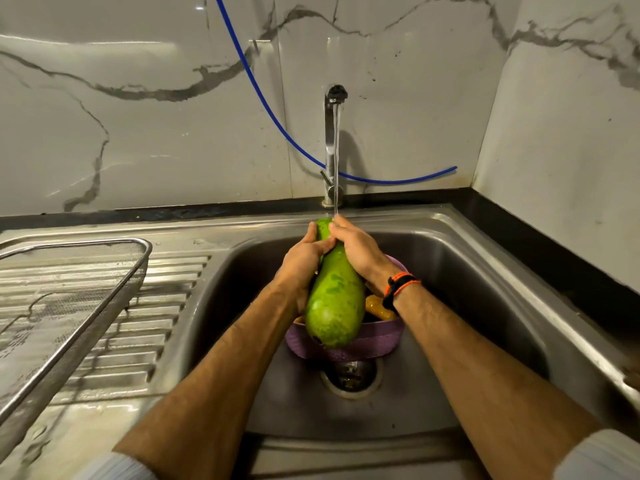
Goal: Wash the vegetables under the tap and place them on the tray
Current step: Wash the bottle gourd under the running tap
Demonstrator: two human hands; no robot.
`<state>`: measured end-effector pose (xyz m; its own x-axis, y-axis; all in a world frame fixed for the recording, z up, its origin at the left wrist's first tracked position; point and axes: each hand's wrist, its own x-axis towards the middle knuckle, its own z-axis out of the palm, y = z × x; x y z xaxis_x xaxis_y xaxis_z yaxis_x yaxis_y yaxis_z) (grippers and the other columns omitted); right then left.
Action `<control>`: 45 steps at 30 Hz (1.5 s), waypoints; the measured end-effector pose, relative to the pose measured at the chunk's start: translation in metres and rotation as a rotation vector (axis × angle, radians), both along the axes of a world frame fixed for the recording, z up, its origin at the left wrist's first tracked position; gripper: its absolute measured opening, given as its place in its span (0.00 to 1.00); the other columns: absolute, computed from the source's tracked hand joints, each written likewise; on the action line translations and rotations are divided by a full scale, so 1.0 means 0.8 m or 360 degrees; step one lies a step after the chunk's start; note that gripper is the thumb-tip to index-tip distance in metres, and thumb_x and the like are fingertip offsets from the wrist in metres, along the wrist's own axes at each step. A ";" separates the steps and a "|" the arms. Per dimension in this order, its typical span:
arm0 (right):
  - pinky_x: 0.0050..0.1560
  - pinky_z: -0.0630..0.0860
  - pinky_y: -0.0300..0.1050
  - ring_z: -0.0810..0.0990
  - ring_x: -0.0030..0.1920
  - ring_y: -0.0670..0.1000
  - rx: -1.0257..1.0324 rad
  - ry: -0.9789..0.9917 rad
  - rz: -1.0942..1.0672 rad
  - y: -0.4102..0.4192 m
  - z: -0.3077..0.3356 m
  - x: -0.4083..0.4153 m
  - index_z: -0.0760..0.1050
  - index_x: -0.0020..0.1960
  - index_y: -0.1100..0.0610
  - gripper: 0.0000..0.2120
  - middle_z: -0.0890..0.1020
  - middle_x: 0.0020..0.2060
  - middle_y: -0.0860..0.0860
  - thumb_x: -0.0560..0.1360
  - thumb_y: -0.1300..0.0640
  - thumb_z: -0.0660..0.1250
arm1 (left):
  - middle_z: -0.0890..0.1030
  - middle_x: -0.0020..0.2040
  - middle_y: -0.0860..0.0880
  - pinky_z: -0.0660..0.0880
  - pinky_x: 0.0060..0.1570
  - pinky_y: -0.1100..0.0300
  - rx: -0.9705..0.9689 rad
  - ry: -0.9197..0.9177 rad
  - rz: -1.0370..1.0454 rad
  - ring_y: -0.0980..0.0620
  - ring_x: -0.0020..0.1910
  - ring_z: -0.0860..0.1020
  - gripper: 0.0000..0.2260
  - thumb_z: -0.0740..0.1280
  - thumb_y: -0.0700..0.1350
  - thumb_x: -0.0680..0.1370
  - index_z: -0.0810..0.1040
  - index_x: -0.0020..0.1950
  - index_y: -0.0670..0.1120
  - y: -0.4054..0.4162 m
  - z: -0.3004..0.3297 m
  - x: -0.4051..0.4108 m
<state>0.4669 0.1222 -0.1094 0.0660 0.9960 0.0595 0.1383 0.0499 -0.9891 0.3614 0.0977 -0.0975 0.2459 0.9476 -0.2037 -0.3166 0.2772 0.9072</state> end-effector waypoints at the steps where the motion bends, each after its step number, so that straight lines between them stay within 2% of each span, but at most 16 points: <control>1: 0.77 0.56 0.49 0.61 0.76 0.50 0.0004 0.0062 -0.0014 0.000 0.001 0.002 0.58 0.78 0.57 0.25 0.61 0.77 0.52 0.83 0.55 0.57 | 0.82 0.50 0.51 0.81 0.41 0.51 -0.0001 -0.0009 -0.0031 0.48 0.49 0.83 0.29 0.65 0.40 0.81 0.60 0.80 0.56 -0.003 0.001 0.000; 3: 0.77 0.56 0.50 0.60 0.76 0.50 0.0032 0.0119 -0.0035 0.000 0.002 0.002 0.57 0.78 0.57 0.25 0.61 0.77 0.53 0.83 0.56 0.56 | 0.82 0.53 0.50 0.81 0.45 0.49 0.0012 -0.0023 -0.0047 0.46 0.52 0.82 0.30 0.65 0.40 0.81 0.59 0.80 0.55 -0.001 0.002 0.001; 6: 0.78 0.55 0.51 0.60 0.77 0.51 0.0053 -0.0008 -0.0011 -0.004 -0.004 -0.009 0.59 0.78 0.58 0.25 0.60 0.78 0.54 0.82 0.55 0.58 | 0.80 0.53 0.49 0.80 0.49 0.48 0.0009 -0.0024 0.0051 0.46 0.51 0.81 0.29 0.64 0.39 0.81 0.59 0.80 0.55 0.007 0.003 -0.001; 8: 0.78 0.54 0.50 0.59 0.77 0.50 0.0045 -0.0005 0.0019 -0.003 -0.004 -0.010 0.59 0.77 0.59 0.25 0.60 0.78 0.54 0.82 0.55 0.57 | 0.80 0.51 0.50 0.79 0.51 0.47 0.0005 0.0009 0.0041 0.47 0.51 0.81 0.29 0.64 0.40 0.81 0.59 0.80 0.55 0.005 -0.001 -0.004; 11: 0.77 0.56 0.50 0.60 0.77 0.51 0.0011 0.0075 -0.0056 0.001 -0.001 0.002 0.58 0.78 0.58 0.25 0.61 0.77 0.53 0.83 0.56 0.56 | 0.81 0.56 0.49 0.80 0.54 0.45 0.0025 0.0036 -0.0083 0.45 0.55 0.82 0.30 0.65 0.39 0.81 0.60 0.80 0.55 -0.005 -0.002 0.000; 15: 0.77 0.56 0.52 0.61 0.76 0.52 0.0025 -0.0013 -0.0065 -0.003 -0.008 0.000 0.58 0.78 0.57 0.26 0.61 0.77 0.54 0.82 0.53 0.58 | 0.80 0.56 0.49 0.79 0.56 0.45 0.0025 0.0027 -0.0011 0.45 0.57 0.81 0.31 0.64 0.38 0.81 0.59 0.80 0.54 0.005 -0.001 0.005; 20: 0.77 0.56 0.50 0.60 0.77 0.51 0.0016 0.0098 -0.0020 0.003 -0.001 0.002 0.57 0.78 0.58 0.25 0.60 0.78 0.53 0.83 0.56 0.56 | 0.81 0.58 0.49 0.81 0.49 0.48 0.0034 0.0072 -0.0049 0.46 0.55 0.82 0.30 0.65 0.39 0.81 0.60 0.79 0.55 -0.008 0.001 -0.002; 22: 0.77 0.56 0.51 0.60 0.77 0.51 0.0024 0.0070 -0.0039 -0.002 -0.002 -0.002 0.57 0.78 0.57 0.26 0.60 0.78 0.53 0.82 0.54 0.57 | 0.81 0.53 0.50 0.81 0.45 0.51 0.0040 0.0050 -0.0025 0.48 0.51 0.82 0.30 0.65 0.37 0.81 0.60 0.80 0.54 -0.004 0.003 0.000; 25: 0.78 0.55 0.51 0.60 0.77 0.50 0.0026 -0.0017 0.0000 -0.006 -0.006 -0.013 0.59 0.78 0.58 0.28 0.60 0.78 0.54 0.80 0.51 0.59 | 0.80 0.50 0.50 0.80 0.47 0.50 0.0035 0.0073 0.0058 0.49 0.49 0.81 0.30 0.64 0.38 0.81 0.59 0.80 0.53 0.000 0.003 -0.002; 28: 0.77 0.55 0.48 0.60 0.77 0.50 0.0007 0.0053 -0.0017 -0.001 -0.001 -0.003 0.58 0.78 0.60 0.24 0.61 0.77 0.53 0.83 0.57 0.56 | 0.81 0.56 0.49 0.80 0.53 0.45 0.0024 0.0093 -0.0031 0.46 0.55 0.81 0.31 0.65 0.38 0.80 0.59 0.80 0.54 -0.006 0.000 -0.002; 31: 0.77 0.57 0.51 0.61 0.76 0.51 0.0031 0.0053 -0.0050 -0.001 -0.004 0.001 0.59 0.78 0.57 0.25 0.61 0.77 0.53 0.83 0.55 0.57 | 0.81 0.52 0.50 0.80 0.48 0.50 0.0031 0.0061 -0.0038 0.48 0.51 0.81 0.30 0.65 0.37 0.80 0.60 0.80 0.53 -0.004 0.004 0.001; 34: 0.78 0.56 0.50 0.61 0.76 0.50 0.0029 -0.0017 -0.0036 -0.006 -0.008 -0.009 0.60 0.77 0.58 0.25 0.62 0.77 0.53 0.82 0.54 0.58 | 0.79 0.50 0.49 0.79 0.47 0.50 0.0022 0.0078 0.0045 0.49 0.49 0.80 0.30 0.64 0.38 0.81 0.58 0.81 0.53 -0.002 0.006 0.000; 37: 0.77 0.55 0.47 0.61 0.76 0.50 0.0026 0.0077 -0.0030 -0.002 -0.002 -0.004 0.59 0.77 0.60 0.24 0.62 0.77 0.53 0.83 0.58 0.56 | 0.80 0.56 0.48 0.80 0.51 0.47 0.0017 0.0077 -0.0030 0.46 0.54 0.81 0.31 0.64 0.38 0.81 0.58 0.80 0.54 -0.011 0.004 -0.002; 42: 0.78 0.55 0.51 0.60 0.76 0.50 0.0038 0.0007 -0.0008 -0.009 -0.005 -0.009 0.60 0.78 0.57 0.25 0.61 0.77 0.52 0.82 0.54 0.58 | 0.80 0.51 0.49 0.80 0.43 0.52 0.0021 0.0047 0.0031 0.49 0.48 0.81 0.30 0.64 0.37 0.81 0.59 0.80 0.53 -0.005 0.008 -0.001; 45: 0.77 0.55 0.47 0.61 0.76 0.50 0.0020 0.0043 -0.0001 -0.007 -0.001 -0.006 0.60 0.77 0.59 0.24 0.62 0.77 0.53 0.83 0.57 0.57 | 0.80 0.51 0.50 0.80 0.43 0.51 0.0003 0.0080 0.0009 0.48 0.50 0.81 0.30 0.65 0.38 0.81 0.59 0.80 0.54 -0.010 0.006 -0.002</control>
